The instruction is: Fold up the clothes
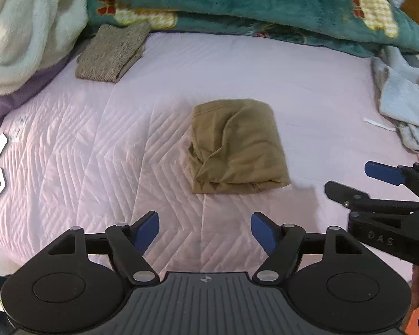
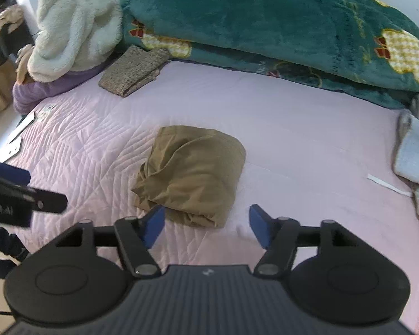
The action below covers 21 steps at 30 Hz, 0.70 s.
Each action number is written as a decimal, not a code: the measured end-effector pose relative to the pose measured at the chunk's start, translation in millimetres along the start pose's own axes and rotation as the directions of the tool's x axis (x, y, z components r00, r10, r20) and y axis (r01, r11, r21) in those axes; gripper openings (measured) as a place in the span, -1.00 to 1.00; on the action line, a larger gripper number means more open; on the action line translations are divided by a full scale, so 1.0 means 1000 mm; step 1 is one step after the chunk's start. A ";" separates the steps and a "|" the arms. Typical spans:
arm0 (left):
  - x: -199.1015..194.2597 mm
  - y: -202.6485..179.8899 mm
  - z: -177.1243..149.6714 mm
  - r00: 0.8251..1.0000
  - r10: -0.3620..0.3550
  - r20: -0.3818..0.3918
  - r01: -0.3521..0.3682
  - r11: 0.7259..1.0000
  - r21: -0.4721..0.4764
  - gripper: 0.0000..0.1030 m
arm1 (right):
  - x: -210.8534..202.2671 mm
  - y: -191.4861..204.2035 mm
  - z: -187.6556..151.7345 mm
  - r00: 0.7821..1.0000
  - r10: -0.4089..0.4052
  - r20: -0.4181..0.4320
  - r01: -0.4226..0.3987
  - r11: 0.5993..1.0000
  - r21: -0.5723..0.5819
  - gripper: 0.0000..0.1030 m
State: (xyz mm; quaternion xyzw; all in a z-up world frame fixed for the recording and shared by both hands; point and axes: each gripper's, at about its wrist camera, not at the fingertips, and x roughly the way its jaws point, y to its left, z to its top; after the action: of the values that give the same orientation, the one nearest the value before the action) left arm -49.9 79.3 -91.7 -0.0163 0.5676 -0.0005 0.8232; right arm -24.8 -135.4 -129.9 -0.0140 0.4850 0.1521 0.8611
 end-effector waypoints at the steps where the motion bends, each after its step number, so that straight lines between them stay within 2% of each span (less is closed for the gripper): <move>1: -0.006 0.000 0.003 1.000 0.001 0.012 -0.001 1.000 0.009 0.46 | -0.006 0.002 0.004 1.000 0.000 -0.001 0.000 1.000 0.022 0.49; 5: -0.033 0.002 0.022 0.996 0.012 0.085 -0.013 1.000 0.016 0.47 | -0.025 0.019 0.024 0.998 -0.057 0.034 0.057 0.998 0.013 0.62; 11: -0.059 -0.003 0.045 0.989 0.009 0.150 -0.010 1.000 0.002 0.48 | -0.045 0.020 0.044 0.995 -0.075 0.062 0.070 0.995 0.074 0.67; 15: -0.061 -0.005 0.053 0.988 0.000 0.154 0.001 1.000 -0.007 0.48 | -0.049 0.017 0.048 0.993 -0.092 0.076 0.086 0.994 0.071 0.83; 21: -0.059 -0.014 0.055 0.989 0.008 0.151 -0.010 1.000 0.014 0.49 | -0.048 0.009 0.047 0.991 -0.117 0.068 0.112 0.991 0.076 0.84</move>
State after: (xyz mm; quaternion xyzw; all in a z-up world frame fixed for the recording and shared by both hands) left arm -19.1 67.5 -17.1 -0.0076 0.5039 0.0001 0.8638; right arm -11.9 -130.5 -63.7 -0.0054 0.4571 0.0851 0.8853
